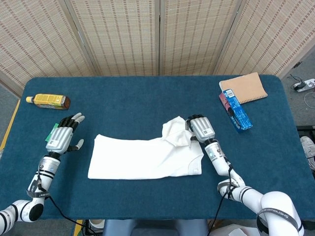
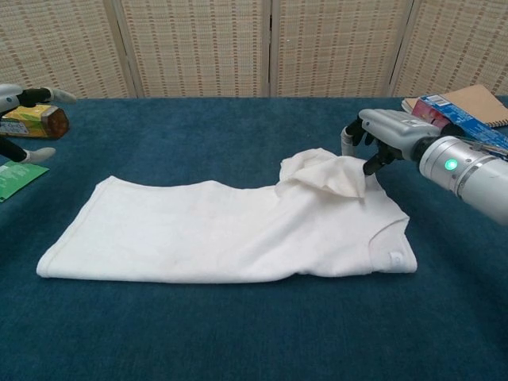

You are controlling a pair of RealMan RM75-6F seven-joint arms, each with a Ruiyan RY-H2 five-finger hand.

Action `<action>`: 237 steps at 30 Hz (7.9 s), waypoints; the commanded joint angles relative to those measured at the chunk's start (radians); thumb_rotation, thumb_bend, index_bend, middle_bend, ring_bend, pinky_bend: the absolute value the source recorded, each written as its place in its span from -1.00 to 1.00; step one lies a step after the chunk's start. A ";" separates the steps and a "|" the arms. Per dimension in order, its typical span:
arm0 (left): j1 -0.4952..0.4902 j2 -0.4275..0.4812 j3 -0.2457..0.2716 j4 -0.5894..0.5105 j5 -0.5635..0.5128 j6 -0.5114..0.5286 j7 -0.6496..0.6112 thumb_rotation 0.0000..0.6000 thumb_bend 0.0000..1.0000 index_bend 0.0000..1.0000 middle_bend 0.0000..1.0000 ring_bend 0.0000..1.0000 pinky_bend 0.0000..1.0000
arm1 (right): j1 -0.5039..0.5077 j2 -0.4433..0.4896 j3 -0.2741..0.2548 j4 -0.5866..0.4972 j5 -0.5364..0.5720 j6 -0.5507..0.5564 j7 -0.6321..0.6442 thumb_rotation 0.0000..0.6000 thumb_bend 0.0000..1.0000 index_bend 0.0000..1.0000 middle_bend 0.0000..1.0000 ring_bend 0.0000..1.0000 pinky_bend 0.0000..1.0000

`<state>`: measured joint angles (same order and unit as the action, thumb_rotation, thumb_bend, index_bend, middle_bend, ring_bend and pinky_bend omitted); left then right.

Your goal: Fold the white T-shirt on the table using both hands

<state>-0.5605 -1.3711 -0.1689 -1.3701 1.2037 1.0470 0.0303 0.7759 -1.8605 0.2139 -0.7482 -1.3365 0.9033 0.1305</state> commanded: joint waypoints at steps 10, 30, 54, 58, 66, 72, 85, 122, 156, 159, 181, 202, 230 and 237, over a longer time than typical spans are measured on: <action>0.031 0.026 -0.005 -0.037 0.023 0.037 -0.055 1.00 -0.23 -0.92 -0.90 -1.00 -0.96 | -0.004 0.051 -0.016 -0.062 -0.016 0.021 -0.067 1.00 -0.47 -1.00 -0.86 -0.88 -0.75; 0.061 0.053 -0.003 -0.074 0.031 0.054 -0.089 1.00 -0.23 -0.92 -0.90 -1.00 -0.98 | -0.060 0.195 -0.217 -0.154 -0.273 0.158 -0.035 1.00 -0.49 -0.25 -0.60 -0.87 -0.77; 0.068 0.049 -0.009 -0.070 0.028 0.039 -0.119 1.00 -0.23 -0.92 -0.90 -1.00 -0.99 | -0.030 0.087 -0.244 0.100 -0.332 0.196 0.043 1.00 -0.43 -0.02 -0.45 -0.75 -0.78; 0.069 0.050 -0.011 -0.070 0.027 0.042 -0.124 1.00 -0.23 -0.92 -0.90 -1.00 -0.99 | -0.025 0.062 -0.247 0.137 -0.340 0.210 0.068 1.00 -0.38 0.13 -0.39 -0.69 -0.78; 0.075 0.054 -0.016 -0.072 0.028 0.049 -0.132 1.00 -0.23 -0.92 -0.90 -1.00 -0.99 | -0.018 0.010 -0.222 0.204 -0.318 0.231 0.122 1.00 -0.25 0.40 -0.24 -0.59 -0.78; 0.080 0.064 -0.016 -0.080 0.034 0.058 -0.129 1.00 -0.23 -0.92 -0.90 -1.00 -0.99 | 0.004 -0.023 -0.131 0.198 -0.229 0.205 0.179 1.00 -0.23 0.41 -0.23 -0.59 -0.78; 0.085 0.080 -0.014 -0.095 0.040 0.063 -0.121 1.00 -0.23 -0.92 -0.90 -1.00 -0.99 | 0.066 -0.088 0.001 0.238 -0.076 0.081 0.116 1.00 -0.23 0.41 -0.23 -0.59 -0.78; 0.111 0.117 -0.002 -0.129 0.051 0.085 -0.101 1.00 -0.23 -0.90 -0.90 -1.00 -0.99 | -0.119 0.320 -0.240 -0.329 -0.307 0.339 0.103 1.00 -0.56 -0.39 -0.59 -0.89 -0.94; 0.092 0.107 0.088 -0.017 0.208 0.068 -0.107 1.00 -0.23 -0.46 -0.90 -1.00 -0.99 | -0.277 0.386 -0.386 -0.287 -0.497 0.436 -0.002 1.00 -0.56 -0.19 -0.47 -0.81 -0.94; 0.098 0.114 0.089 -0.029 0.206 0.072 -0.117 1.00 -0.23 -0.46 -0.90 -1.00 -0.99 | -0.279 0.336 -0.384 -0.216 -0.511 0.451 0.014 1.00 -0.58 -0.19 -0.49 -0.81 -0.94; 0.108 0.123 0.094 -0.037 0.199 0.068 -0.142 1.00 -0.23 -0.48 -0.90 -1.00 -0.99 | -0.291 0.168 -0.376 -0.049 -0.521 0.492 0.068 1.00 -0.63 -0.19 -0.47 -0.78 -0.94; 0.108 0.120 0.096 -0.028 0.202 0.060 -0.163 1.00 -0.23 -0.50 -0.90 -1.00 -1.00 | -0.294 0.117 -0.380 0.032 -0.510 0.506 0.106 1.00 -0.21 0.18 -0.28 -0.63 -0.91; 0.089 0.129 0.085 -0.045 0.169 0.018 -0.134 1.00 -0.23 -0.59 -0.90 -1.00 -1.00 | -0.313 0.290 -0.396 -0.191 -0.483 0.457 0.020 1.00 -0.65 -0.89 -0.68 -0.83 -0.94; 0.080 0.140 0.068 -0.020 0.138 -0.003 -0.141 1.00 -0.23 -0.58 -0.90 -1.00 -1.00 | -0.302 0.379 -0.379 -0.297 -0.481 0.459 -0.043 1.00 -0.84 -1.00 -0.88 -0.99 -1.00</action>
<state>-0.4785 -1.2325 -0.0984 -1.3940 1.3449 1.0467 -0.1083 0.4700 -1.5051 -0.1729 -1.0215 -1.8176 1.3544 0.1071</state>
